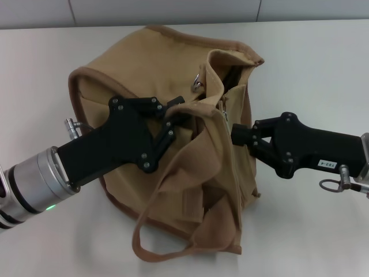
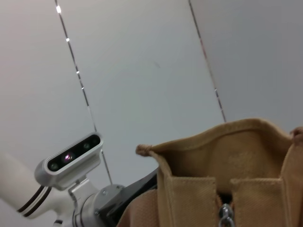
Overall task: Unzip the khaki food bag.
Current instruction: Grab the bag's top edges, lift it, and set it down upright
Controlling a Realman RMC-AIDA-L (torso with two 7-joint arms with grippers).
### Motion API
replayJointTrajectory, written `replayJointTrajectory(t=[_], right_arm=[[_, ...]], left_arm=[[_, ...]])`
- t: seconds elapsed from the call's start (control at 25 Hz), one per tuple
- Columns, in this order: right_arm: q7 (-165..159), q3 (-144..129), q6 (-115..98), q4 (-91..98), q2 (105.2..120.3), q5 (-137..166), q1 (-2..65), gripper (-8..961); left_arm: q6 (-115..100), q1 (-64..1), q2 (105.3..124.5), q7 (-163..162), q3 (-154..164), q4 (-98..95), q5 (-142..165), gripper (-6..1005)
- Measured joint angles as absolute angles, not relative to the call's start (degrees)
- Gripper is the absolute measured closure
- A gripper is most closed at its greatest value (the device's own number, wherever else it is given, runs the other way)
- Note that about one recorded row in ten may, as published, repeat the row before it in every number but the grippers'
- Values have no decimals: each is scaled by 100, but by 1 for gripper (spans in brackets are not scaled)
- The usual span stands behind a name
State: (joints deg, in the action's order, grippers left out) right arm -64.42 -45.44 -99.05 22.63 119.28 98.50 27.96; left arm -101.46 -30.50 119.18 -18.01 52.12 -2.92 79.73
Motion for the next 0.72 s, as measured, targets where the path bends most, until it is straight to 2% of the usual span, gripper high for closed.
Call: replayJointTrajectory(t=[0.32, 0.6, 0.72], right_arm=[[-6374, -4396, -9873, 2154, 11933, 9666, 2551, 902], [-6401, -4454, -9899, 1849, 11917, 9677, 2540, 741], [-6544, -4443, -9811, 1549, 11912, 9669, 2643, 604]], left_arm=[[-10131, -3050, 11918, -1801, 5212, -290, 7973, 917], [-10132, -3049, 11918, -1801, 5211, -287, 7988, 917], [-10138, -3050, 11918, -1801, 5211, -276, 7995, 917]])
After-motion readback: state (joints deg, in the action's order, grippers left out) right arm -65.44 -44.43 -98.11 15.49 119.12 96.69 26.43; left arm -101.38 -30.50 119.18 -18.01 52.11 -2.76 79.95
